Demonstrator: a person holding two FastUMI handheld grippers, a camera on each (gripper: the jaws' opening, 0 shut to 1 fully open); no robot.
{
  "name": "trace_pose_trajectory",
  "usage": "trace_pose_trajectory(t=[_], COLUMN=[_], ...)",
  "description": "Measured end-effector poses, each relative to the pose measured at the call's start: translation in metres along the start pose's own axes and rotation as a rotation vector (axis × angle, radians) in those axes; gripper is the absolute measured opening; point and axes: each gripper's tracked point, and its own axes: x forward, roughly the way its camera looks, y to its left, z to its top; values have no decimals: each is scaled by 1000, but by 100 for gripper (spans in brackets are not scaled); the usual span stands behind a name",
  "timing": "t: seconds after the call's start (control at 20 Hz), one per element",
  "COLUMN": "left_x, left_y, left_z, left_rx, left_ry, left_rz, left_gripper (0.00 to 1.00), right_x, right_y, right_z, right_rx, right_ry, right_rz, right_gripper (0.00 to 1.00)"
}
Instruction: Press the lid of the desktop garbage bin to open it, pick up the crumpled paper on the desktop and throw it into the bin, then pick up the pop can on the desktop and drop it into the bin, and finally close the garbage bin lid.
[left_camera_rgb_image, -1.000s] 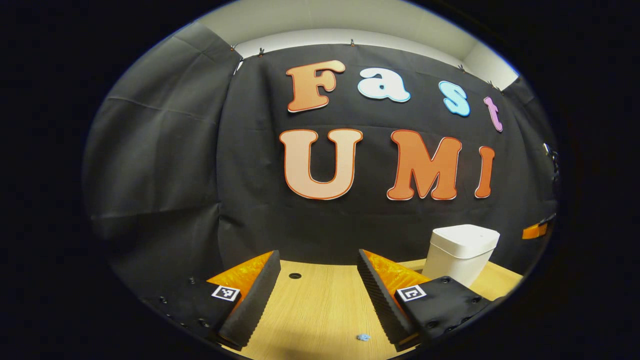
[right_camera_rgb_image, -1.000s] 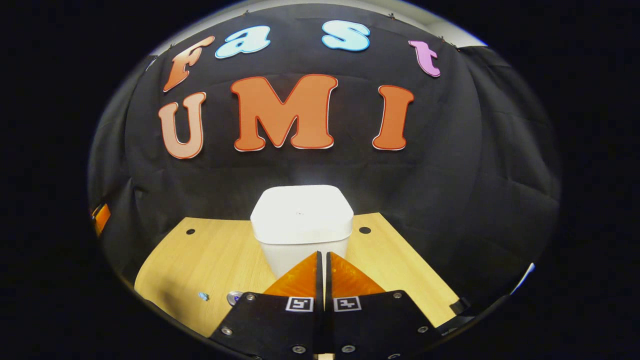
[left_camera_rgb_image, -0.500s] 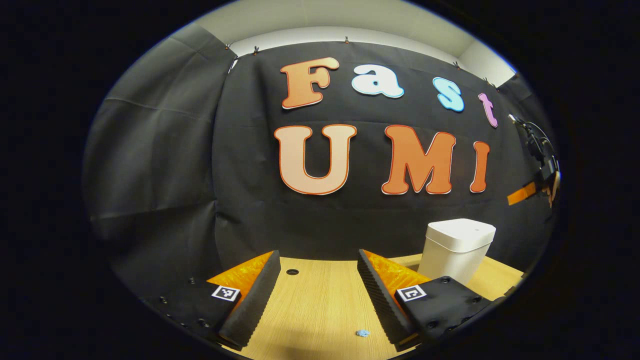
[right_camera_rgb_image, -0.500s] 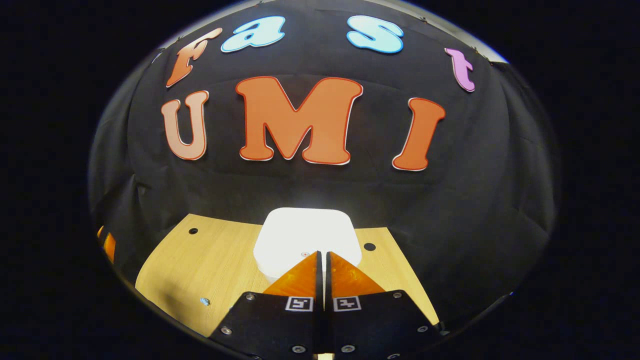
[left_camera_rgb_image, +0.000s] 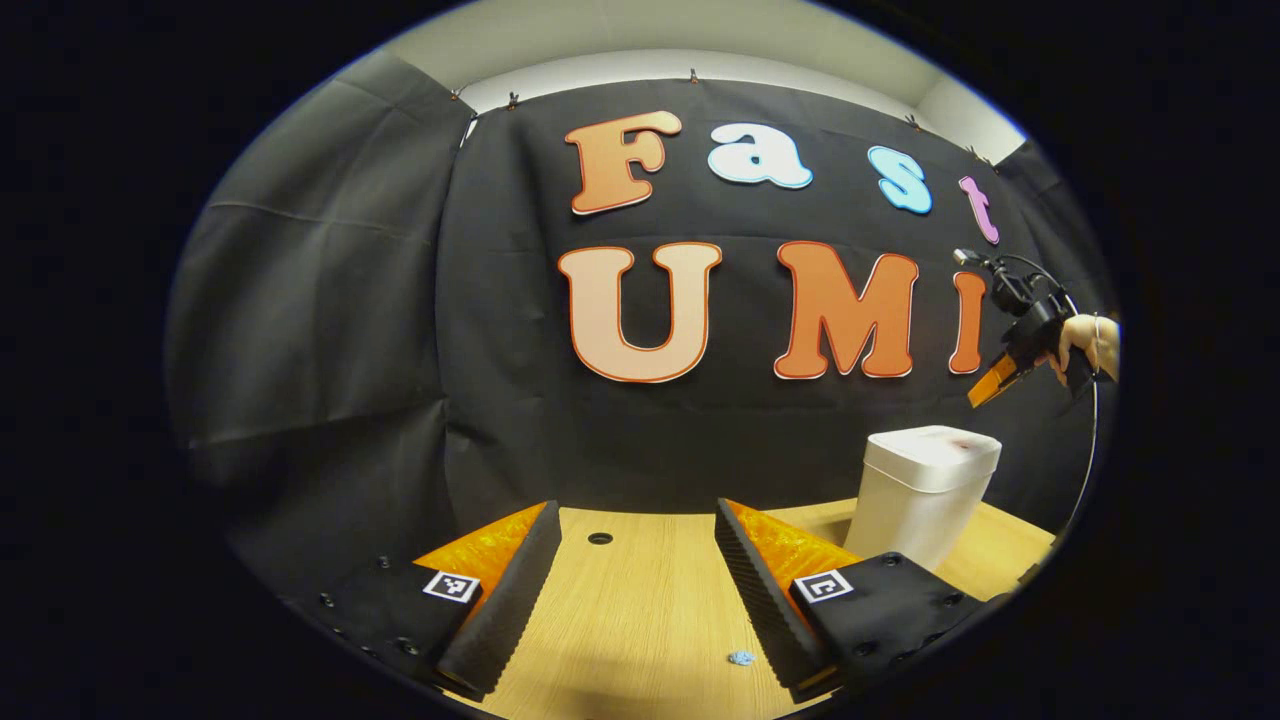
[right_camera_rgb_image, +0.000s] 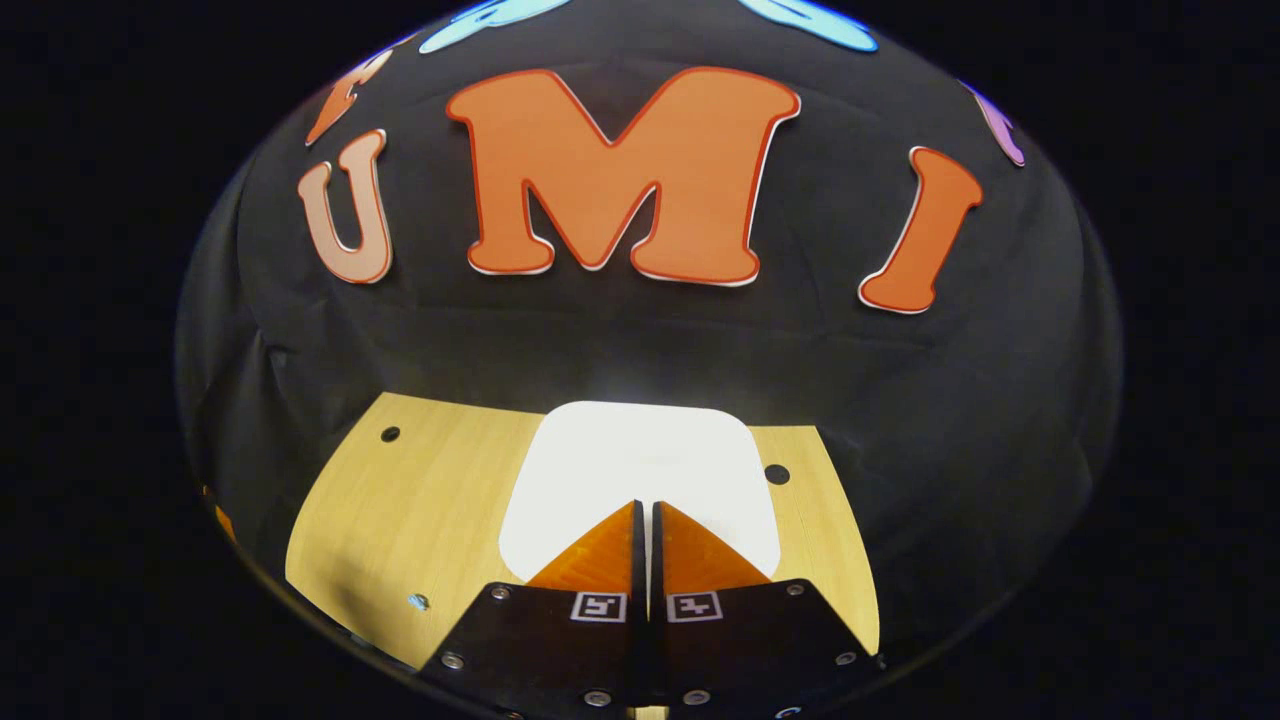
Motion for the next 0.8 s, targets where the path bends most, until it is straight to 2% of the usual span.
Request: trace_pose_trajectory(t=[0.3,0.5,0.65,0.8], left_x=[6,8,8,11], left_y=[14,15,11,4], left_z=[-7,-16,-20,-21], left_rx=[4,5,1,-10], left_ry=[16,36,45,51], left_rz=[29,35,30,12], left_gripper=[98,98,98,98], right_x=[30,31,30,31], right_y=[14,14,13,13], right_z=[-36,-41,-41,-39], right_rx=[-38,-8,71,81], right_ry=[125,140,140,114], right_rz=[15,30,74,100], right_gripper=[0,1,1,1])
